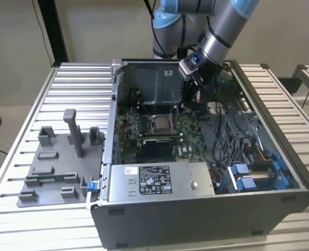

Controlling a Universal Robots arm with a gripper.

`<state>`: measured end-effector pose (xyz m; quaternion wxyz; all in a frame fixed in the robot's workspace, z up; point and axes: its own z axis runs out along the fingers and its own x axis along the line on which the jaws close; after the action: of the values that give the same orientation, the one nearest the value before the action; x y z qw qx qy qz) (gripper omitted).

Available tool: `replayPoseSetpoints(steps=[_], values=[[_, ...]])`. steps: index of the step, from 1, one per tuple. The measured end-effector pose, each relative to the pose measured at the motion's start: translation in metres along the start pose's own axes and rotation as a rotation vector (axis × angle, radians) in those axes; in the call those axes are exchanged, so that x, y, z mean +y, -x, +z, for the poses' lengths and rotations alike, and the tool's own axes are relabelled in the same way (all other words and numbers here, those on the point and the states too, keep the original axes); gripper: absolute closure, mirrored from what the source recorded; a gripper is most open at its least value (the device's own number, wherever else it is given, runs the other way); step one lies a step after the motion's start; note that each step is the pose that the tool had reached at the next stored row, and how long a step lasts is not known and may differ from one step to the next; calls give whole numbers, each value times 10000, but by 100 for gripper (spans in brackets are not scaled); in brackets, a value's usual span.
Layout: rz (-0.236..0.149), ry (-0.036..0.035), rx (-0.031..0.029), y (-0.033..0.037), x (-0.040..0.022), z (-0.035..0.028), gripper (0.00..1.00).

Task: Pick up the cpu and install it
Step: 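Close the cpu cover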

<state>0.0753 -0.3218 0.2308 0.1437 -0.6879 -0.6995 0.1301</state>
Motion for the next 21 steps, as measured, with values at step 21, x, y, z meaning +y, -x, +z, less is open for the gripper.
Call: replayPoseSetpoints(steps=[21], values=[[1,-56,2,-2,-156,64,100]])
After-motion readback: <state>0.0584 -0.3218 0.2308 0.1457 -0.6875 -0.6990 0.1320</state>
